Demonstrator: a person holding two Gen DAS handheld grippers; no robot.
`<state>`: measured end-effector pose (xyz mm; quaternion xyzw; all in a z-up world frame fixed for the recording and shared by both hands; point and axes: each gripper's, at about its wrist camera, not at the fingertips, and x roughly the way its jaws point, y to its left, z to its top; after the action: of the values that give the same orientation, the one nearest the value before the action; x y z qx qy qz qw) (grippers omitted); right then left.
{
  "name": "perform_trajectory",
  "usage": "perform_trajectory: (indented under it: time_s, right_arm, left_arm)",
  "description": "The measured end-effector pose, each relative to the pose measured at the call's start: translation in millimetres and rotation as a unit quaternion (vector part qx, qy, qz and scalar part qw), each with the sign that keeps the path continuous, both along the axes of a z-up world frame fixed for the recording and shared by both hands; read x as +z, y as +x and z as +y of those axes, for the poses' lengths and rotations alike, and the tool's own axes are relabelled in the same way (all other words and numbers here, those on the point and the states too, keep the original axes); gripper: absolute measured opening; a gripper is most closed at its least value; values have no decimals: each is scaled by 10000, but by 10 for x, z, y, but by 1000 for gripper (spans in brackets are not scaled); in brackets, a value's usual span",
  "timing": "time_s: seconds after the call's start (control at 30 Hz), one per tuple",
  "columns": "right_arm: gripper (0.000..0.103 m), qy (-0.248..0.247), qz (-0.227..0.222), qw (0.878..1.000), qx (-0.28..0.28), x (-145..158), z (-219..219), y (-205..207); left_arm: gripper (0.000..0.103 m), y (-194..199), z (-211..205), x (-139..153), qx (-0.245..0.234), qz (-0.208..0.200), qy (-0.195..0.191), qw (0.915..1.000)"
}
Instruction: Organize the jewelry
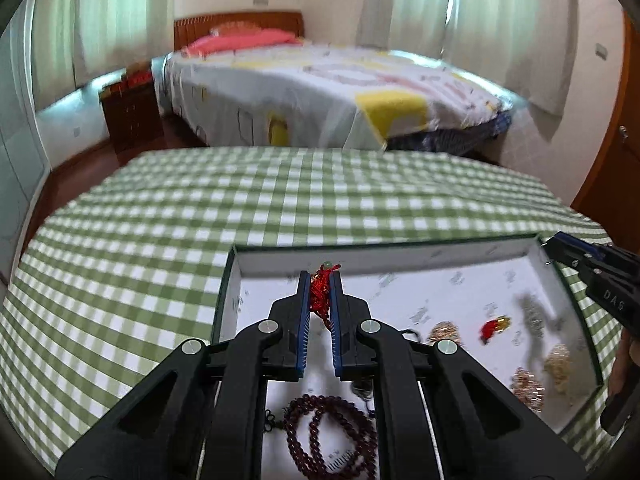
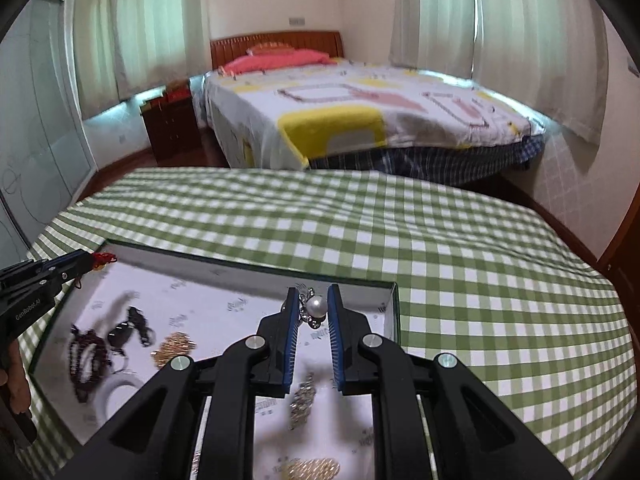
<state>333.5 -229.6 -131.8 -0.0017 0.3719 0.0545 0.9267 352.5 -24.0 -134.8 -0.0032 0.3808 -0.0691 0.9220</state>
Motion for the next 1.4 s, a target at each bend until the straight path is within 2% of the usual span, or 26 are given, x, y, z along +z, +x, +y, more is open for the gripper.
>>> perform_trajectory:
  time_s: [0.13, 0.43, 0.9, 0.97, 1.0, 1.03, 1.07, 1.1, 1.17, 1.23, 1.3, 1.4]
  right_arm:
    - [15, -59, 341, 9994, 20, -113, -11, 123]
    - [15, 40, 859, 9963, 17, -280, -51, 272]
    - [15, 105, 1104, 9938, -47, -331, -84, 317]
    - [19, 121, 1110, 9937, -61, -332, -92, 319]
    - [21, 125, 1106, 9938, -69, -330, -93, 321]
    - [28, 126, 1098, 9938, -76, -329, -97, 318]
    - [36, 120, 1089, 9939, -85, -328, -98, 312]
    - [39, 111, 1077, 9941, -93, -326, -100, 307]
    - [45, 91, 1041, 9945, -101, -321, -101, 287]
    - [47, 93, 1015, 9948, -88, -321, -94, 272]
    - [51, 101, 955, 9954, -69, -310, -80, 242]
    - [66, 62, 811, 9967, -70, -261, -33, 177]
  left_arm:
    - [9, 131, 29, -137, 59, 311, 28, 9995]
    - [9, 222, -41, -241, 9, 541, 190, 9984]
    - [11, 259, -88, -268, -41, 640, 277, 9976]
    - [12, 275, -100, -270, -47, 643, 274, 9975]
    - [16, 275, -111, -273, -53, 641, 289, 9975]
    - [28, 273, -105, -271, -53, 642, 299, 9975]
    - [35, 274, -107, -271, -47, 646, 309, 9974]
    - [47, 271, -108, -269, -26, 632, 307, 9975]
    - [49, 253, -95, -254, 6, 580, 300, 9979]
    - [59, 250, -88, -251, 24, 579, 303, 9979]
    - [62, 230, -77, -233, 49, 520, 314, 9981]
    - [72, 179, -96, -179, 65, 330, 427, 9985]
